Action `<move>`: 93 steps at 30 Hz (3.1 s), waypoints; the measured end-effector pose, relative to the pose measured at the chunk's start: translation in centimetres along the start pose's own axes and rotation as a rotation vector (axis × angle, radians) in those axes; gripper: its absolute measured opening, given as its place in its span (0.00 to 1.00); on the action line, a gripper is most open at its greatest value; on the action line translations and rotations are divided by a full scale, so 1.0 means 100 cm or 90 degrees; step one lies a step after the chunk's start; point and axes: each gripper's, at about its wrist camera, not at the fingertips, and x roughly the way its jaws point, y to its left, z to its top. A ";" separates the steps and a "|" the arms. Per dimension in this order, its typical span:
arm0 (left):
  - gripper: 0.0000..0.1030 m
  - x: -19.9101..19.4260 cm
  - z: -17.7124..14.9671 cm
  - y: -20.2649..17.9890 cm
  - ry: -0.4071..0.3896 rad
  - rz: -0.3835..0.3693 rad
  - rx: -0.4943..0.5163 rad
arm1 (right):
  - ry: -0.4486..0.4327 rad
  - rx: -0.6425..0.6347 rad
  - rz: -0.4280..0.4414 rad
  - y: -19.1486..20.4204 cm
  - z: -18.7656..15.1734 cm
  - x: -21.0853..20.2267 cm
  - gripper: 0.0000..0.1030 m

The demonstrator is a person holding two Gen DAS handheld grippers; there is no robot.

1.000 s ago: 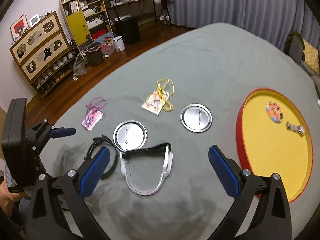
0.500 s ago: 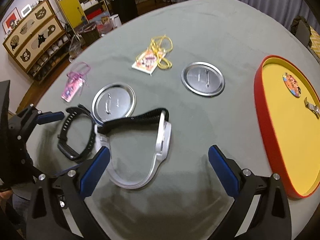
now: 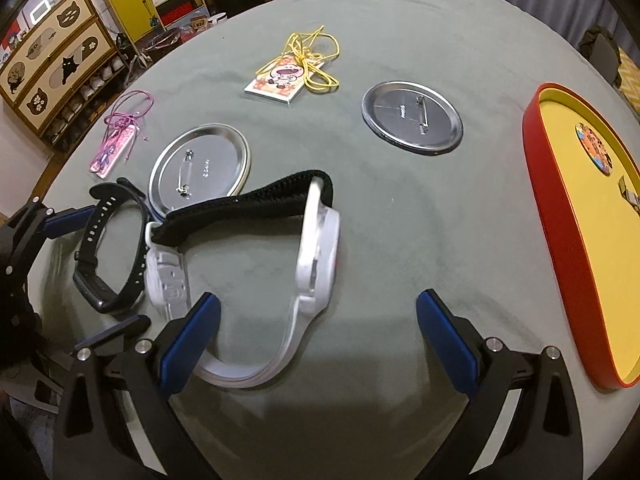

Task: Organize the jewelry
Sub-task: 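Move the left tool over the black band while the right tool approaches the white watch, then close the left tool on the black band while the right tool grips the white watch, then carry the black band and white watch in both tools over the red tray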

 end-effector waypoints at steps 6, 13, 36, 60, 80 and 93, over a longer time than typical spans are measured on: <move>0.95 0.000 -0.001 0.002 0.006 -0.005 0.000 | -0.006 0.012 0.003 -0.005 -0.002 0.001 0.93; 0.95 0.000 -0.001 0.000 -0.001 0.002 -0.001 | -0.019 0.009 -0.015 -0.003 -0.008 -0.003 0.92; 0.57 -0.010 0.003 -0.008 -0.024 0.009 0.013 | -0.044 0.020 -0.016 -0.004 -0.009 -0.013 0.69; 0.48 -0.016 0.003 -0.012 -0.027 0.017 0.020 | -0.064 0.024 -0.004 0.005 -0.004 -0.016 0.16; 0.47 -0.029 0.006 -0.006 -0.039 0.023 0.009 | -0.074 0.029 0.007 0.002 -0.007 -0.024 0.13; 0.47 -0.049 0.015 -0.007 -0.055 0.032 0.011 | -0.106 0.023 0.012 0.002 -0.005 -0.048 0.13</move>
